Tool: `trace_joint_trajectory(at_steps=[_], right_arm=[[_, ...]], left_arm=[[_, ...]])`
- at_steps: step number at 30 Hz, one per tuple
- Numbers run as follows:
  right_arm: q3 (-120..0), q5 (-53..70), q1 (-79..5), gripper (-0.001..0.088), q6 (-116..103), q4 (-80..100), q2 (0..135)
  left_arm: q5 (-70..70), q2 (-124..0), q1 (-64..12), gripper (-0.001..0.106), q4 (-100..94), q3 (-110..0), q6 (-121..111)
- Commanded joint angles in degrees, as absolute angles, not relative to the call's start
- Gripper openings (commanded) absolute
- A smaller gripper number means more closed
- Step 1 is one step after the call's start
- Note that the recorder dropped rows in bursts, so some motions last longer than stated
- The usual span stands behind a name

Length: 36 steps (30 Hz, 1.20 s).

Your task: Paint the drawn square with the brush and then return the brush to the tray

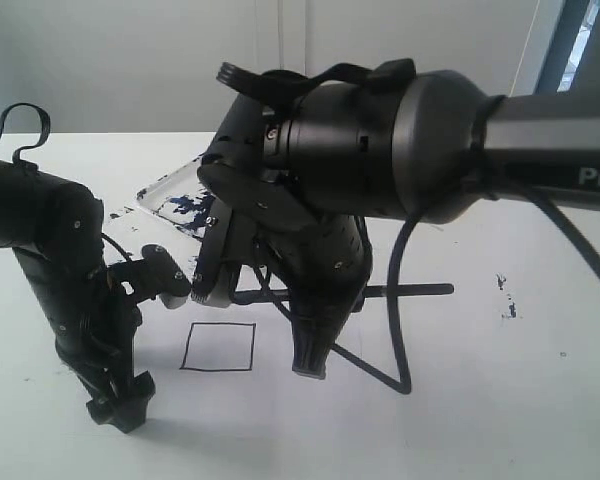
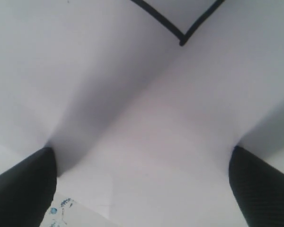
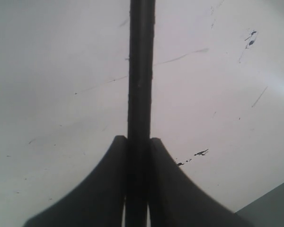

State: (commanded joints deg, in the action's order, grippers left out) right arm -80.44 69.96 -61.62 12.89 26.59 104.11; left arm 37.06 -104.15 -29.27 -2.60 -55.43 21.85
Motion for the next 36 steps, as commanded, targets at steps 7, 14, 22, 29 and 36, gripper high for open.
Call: trace_joint_trajectory(at_steps=[7,14,22,29,36], right_arm=[[-80.44,69.96,-61.62,0.0,13.98,22.51,104.11],[-80.44,69.96,-61.62,0.0,14.59,22.25,104.11],[-77.66,69.96,-61.62,0.0,15.23,21.82,104.11],[-77.56,69.96,-61.62,0.0,15.23,23.19,104.22],[-77.56,69.96,-61.62,0.0,15.13,24.13,104.72]], left_arm=[[37.08,-105.33,-29.27,0.099,-2.6,-55.43,21.85],[36.97,-105.43,-29.27,0.099,-2.6,-55.43,21.75],[36.86,-105.43,-29.27,0.099,-2.6,-55.43,21.42],[36.86,-105.43,-29.27,0.099,-2.6,-55.43,21.19],[36.86,-105.43,-29.27,0.099,-2.6,-55.43,21.19]])
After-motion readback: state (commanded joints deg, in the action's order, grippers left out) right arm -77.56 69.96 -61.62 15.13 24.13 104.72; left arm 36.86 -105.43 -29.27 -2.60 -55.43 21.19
